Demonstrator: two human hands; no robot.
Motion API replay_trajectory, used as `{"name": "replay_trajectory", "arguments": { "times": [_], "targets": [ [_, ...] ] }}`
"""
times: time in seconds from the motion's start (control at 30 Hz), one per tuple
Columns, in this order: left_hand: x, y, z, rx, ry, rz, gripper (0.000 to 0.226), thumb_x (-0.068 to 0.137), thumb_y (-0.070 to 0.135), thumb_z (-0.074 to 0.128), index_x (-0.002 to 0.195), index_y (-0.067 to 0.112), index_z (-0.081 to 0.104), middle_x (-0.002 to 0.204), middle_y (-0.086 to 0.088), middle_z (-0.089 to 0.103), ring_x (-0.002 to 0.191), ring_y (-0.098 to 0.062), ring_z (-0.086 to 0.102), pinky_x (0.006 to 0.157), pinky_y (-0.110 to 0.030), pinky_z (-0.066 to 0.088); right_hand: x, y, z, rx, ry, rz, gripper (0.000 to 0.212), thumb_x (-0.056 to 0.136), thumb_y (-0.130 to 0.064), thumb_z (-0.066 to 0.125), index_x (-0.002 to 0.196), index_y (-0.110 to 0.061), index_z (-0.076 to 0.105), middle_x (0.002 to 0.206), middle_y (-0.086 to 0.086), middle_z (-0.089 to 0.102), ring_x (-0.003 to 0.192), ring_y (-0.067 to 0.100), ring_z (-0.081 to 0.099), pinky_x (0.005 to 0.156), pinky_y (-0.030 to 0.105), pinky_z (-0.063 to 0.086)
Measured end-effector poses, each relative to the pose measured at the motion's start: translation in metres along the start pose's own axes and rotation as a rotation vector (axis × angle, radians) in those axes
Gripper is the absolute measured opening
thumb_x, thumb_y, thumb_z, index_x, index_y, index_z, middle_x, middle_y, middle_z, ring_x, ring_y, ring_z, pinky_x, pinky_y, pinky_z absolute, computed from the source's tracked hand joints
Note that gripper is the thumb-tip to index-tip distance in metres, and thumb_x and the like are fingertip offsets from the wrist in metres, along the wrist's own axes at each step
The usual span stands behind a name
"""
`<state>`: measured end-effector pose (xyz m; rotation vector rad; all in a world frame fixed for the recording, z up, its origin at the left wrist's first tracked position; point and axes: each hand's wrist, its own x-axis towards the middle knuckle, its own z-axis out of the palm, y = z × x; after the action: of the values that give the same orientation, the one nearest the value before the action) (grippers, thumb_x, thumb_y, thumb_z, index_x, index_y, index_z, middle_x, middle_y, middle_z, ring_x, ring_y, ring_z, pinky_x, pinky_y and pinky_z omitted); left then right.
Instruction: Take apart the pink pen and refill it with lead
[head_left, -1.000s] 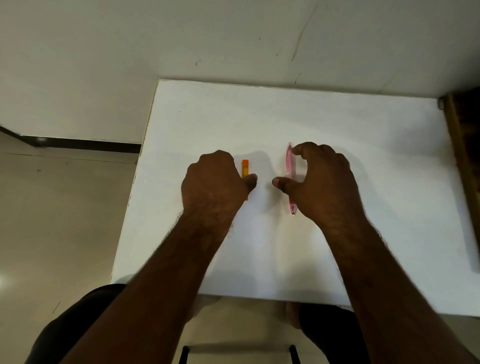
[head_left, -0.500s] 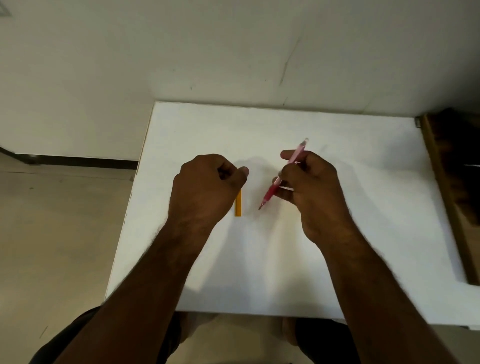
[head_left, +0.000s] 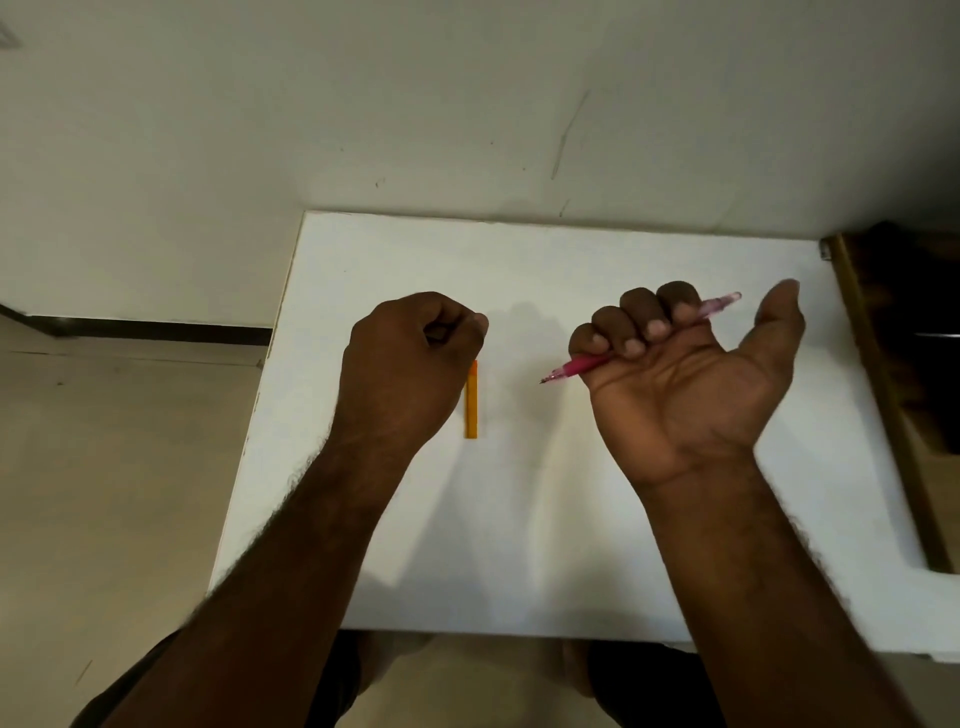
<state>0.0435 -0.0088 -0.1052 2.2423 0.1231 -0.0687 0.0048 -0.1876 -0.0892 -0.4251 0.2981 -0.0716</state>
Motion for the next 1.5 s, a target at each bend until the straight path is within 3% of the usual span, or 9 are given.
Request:
{"name": "replay_trajectory", "arguments": {
  "times": [0.13,0.5,0.9,1.5],
  "targets": [
    [0.000,0.000,0.001,-0.035,-0.003,-0.009,0.018,0.089,0.038,0.066,0.084,0.023,0.074,0.080,0.015,0.074,0.079,0.002,0.067,0.076,-0.020,0.051,-0.003,-0.003,0.004,0.063,-0.020,-0.036,0.050,0.096,-0.058,0.033,0.069,-0.017,0.037,0.065,-0.002,0.030,0.059,0.016,0.025,0.062,0.032,0.032],
    [0.002,-0.004,0.005,-0.049,-0.012,-0.027,0.019,0.088,0.040,0.066,0.083,0.024,0.074,0.077,0.014,0.073,0.077,0.002,0.066,0.073,-0.019,0.050,-0.008,-0.011,0.014,0.092,-0.064,-0.094,0.049,0.096,-0.056,0.027,0.069,-0.016,0.036,0.064,-0.001,0.032,0.058,0.017,0.028,0.062,0.031,0.034],
    [0.002,-0.005,0.005,-0.036,0.017,0.103,0.011,0.090,0.035,0.066,0.083,0.028,0.071,0.081,0.023,0.070,0.084,0.009,0.062,0.069,0.001,0.040,0.017,0.007,-0.007,0.110,0.029,-0.050,0.045,0.094,-0.052,0.027,0.067,-0.017,0.037,0.063,-0.002,0.030,0.056,0.017,0.025,0.060,0.030,0.033],
    [0.000,-0.001,0.007,-0.048,0.019,0.160,0.008,0.091,0.036,0.066,0.084,0.033,0.068,0.080,0.027,0.066,0.086,0.013,0.060,0.072,0.003,0.037,0.023,0.024,-0.003,0.075,0.001,0.030,0.043,0.094,-0.050,0.030,0.067,-0.016,0.035,0.061,-0.001,0.030,0.054,0.017,0.025,0.058,0.031,0.029]
  ]
}}
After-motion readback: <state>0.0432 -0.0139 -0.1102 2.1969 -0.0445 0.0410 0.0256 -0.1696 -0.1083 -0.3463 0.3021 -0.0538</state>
